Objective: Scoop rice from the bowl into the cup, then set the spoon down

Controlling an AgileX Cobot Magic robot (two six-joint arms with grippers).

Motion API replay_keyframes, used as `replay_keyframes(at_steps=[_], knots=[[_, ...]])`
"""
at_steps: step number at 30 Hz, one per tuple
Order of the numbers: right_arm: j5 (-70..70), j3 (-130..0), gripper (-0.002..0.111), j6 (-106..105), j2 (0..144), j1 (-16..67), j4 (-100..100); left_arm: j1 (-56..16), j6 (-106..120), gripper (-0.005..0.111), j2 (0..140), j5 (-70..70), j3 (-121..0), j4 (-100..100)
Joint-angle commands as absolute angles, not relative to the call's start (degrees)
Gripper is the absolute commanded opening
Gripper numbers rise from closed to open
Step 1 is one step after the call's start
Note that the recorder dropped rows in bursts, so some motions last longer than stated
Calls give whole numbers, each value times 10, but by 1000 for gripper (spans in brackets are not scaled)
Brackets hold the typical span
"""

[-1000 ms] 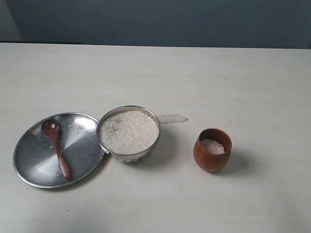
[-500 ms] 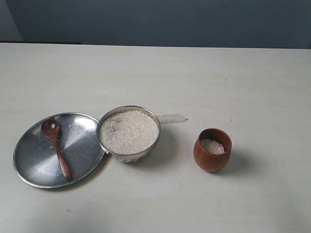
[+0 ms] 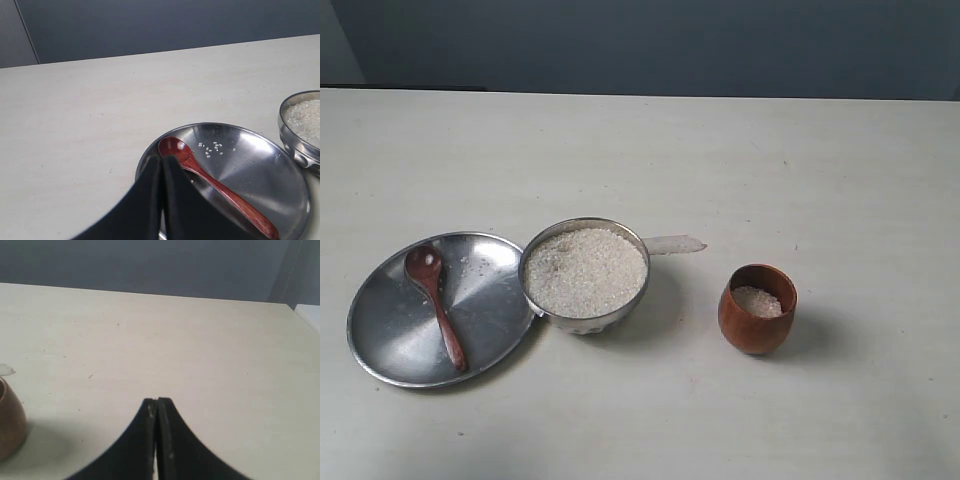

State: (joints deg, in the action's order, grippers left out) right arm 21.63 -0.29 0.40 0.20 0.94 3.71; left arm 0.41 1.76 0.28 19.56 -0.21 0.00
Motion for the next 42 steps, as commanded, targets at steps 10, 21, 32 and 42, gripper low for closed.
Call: replay_keyframes(at_steps=[10,21,32,42], knots=[[207,0,0,0,0,7,41,5,16,0,0,192,0,-4],[207,0,0,0,0,7,41,5,16,0,0,193,0,9],[206,0,0,0,0,7,28,5,16,0,0,193,0,10],[206,0,0,0,0,7,28,5,16,0,0,193,0,10]])
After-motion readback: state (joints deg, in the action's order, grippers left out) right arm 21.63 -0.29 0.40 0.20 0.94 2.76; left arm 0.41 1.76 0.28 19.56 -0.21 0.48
